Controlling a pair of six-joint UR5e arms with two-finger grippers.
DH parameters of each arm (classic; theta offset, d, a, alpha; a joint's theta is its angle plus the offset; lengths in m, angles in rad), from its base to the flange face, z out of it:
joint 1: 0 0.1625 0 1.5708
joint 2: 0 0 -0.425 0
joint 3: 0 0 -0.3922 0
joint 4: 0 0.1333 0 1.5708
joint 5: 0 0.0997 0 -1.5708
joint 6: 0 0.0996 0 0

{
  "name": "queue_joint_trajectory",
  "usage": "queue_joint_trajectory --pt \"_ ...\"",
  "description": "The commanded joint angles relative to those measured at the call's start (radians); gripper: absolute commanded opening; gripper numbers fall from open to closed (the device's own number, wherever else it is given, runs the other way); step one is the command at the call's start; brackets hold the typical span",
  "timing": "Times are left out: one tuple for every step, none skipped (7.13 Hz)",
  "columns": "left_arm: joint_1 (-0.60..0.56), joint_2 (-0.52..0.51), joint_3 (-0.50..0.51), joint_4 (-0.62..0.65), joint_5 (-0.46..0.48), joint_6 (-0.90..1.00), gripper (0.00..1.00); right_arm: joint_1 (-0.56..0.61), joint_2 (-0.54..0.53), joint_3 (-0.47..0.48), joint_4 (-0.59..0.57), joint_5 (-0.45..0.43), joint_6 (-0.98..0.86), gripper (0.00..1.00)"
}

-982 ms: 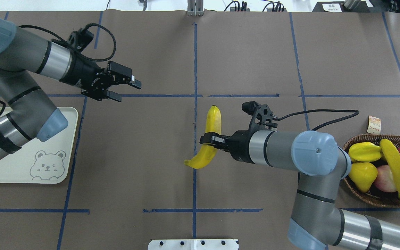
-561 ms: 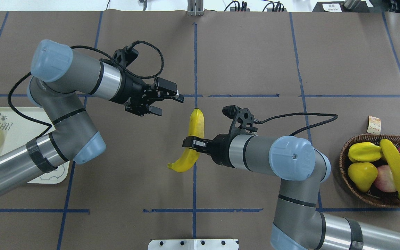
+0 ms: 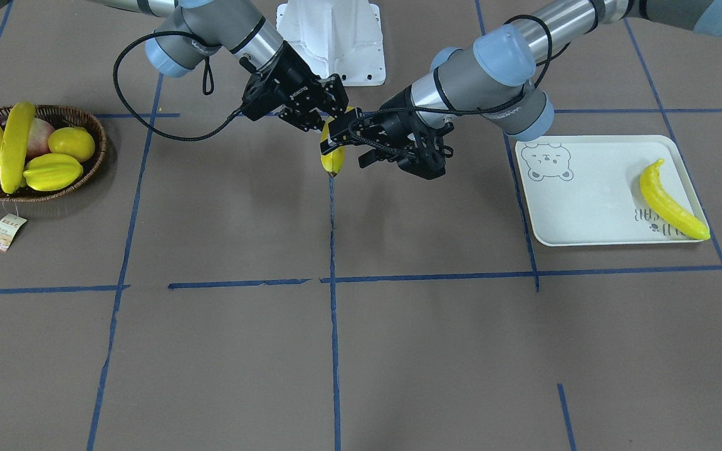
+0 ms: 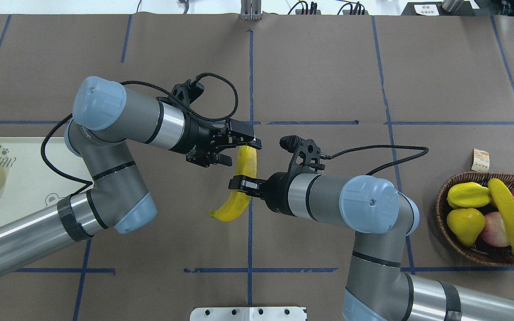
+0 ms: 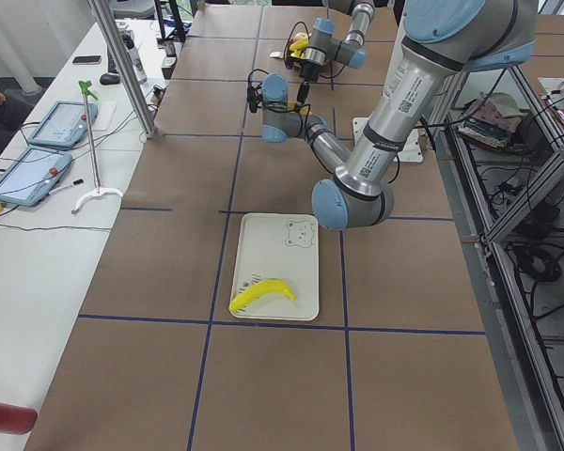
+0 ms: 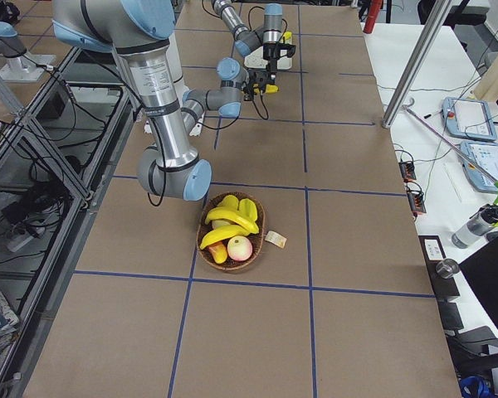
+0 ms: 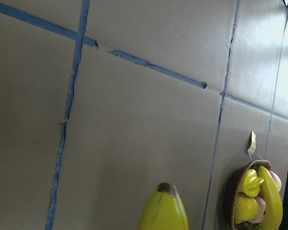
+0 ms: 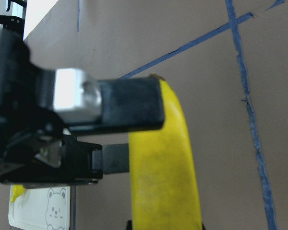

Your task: Transfer all bananas from basket to plate

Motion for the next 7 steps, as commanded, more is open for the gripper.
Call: queue_joint_trajectory --pt "0.023 -0.001 0.002 0.001 0.028 -0.001 0.69 0.0 0.0 0.001 0.004 -0.001 0.0 0.12" --pt "0.024 -0.001 0.0 0.0 0.028 -0.001 0.5 0.0 -0.001 0.001 0.007 0.0 0.002 0.12" --pt "0.024 -0.001 0.0 0.0 0.028 0.001 0.42 0.0 -0.001 0.001 0.007 -0.001 0.0 0.12" --pt "0.024 0.0 0.0 0.0 0.028 0.001 0.4 0.001 -0.001 0.003 0.007 0.0 0.002 0.12" --pt "0.024 0.0 0.0 -0.002 0.026 0.003 0.35 0.001 -0.001 0.003 0.009 -0.001 0.002 0.12" --pt "0.024 0.0 0.0 0.0 0.026 0.003 0.2 0.001 -0.001 0.005 0.009 0.0 0.0 0.16" --pt "0.023 0.002 0.0 -0.002 0.026 0.004 0.04 0.003 -0.001 0.005 0.01 0.0 0.002 0.34"
